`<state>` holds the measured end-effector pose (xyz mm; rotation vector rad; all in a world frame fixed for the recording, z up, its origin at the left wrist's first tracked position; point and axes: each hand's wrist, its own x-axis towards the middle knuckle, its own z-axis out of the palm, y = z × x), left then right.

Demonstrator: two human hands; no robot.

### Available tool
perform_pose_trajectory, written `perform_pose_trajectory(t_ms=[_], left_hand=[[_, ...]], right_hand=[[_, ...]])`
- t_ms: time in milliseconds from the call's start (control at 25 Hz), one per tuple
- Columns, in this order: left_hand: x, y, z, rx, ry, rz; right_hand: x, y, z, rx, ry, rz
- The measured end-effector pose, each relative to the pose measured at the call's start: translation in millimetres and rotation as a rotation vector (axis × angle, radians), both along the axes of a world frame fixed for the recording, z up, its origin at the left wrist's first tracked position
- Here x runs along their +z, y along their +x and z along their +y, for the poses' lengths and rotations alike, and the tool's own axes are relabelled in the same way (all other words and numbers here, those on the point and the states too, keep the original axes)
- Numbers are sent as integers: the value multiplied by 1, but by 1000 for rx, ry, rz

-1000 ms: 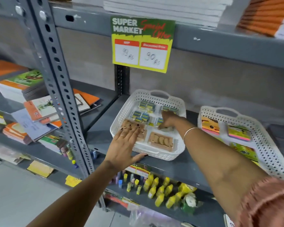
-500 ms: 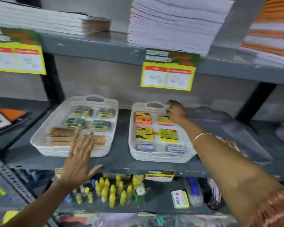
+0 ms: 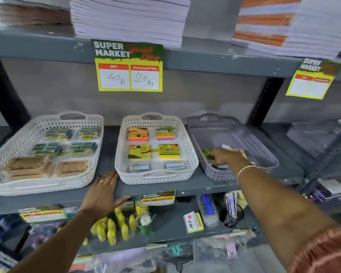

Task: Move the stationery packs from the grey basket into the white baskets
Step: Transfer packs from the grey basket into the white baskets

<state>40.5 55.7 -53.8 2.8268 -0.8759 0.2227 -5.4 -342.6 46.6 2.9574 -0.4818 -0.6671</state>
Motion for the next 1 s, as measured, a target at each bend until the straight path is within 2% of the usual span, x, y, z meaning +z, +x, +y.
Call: perform_pose_trajectory(t_ms=[160,400,480,600,680,760,840,1000], left_hand=[[-3,1,0,15,4,-1],[-2,0,-1,20,10,5],[-1,-1,-2,21,28,3],[-2,-1,-1,24,41,5],[-4,0,-1,19,44,3],[-6,0,-1,21,40,-2],[-5,0,-1,21,32,-9],[-7,2,0,16,33,-15]], right_hand=[[4,-2,5,4,-57,86],[9,2,4,-26,-90,42],[29,14,9,-74,-78,-76],[63,39,43,-47,-100,-378],[70,52,90,48,62,-469],[59,57,143,176,288,-431],[35,59,183,280,382,-329],[4,64,215,358,233,-203]])
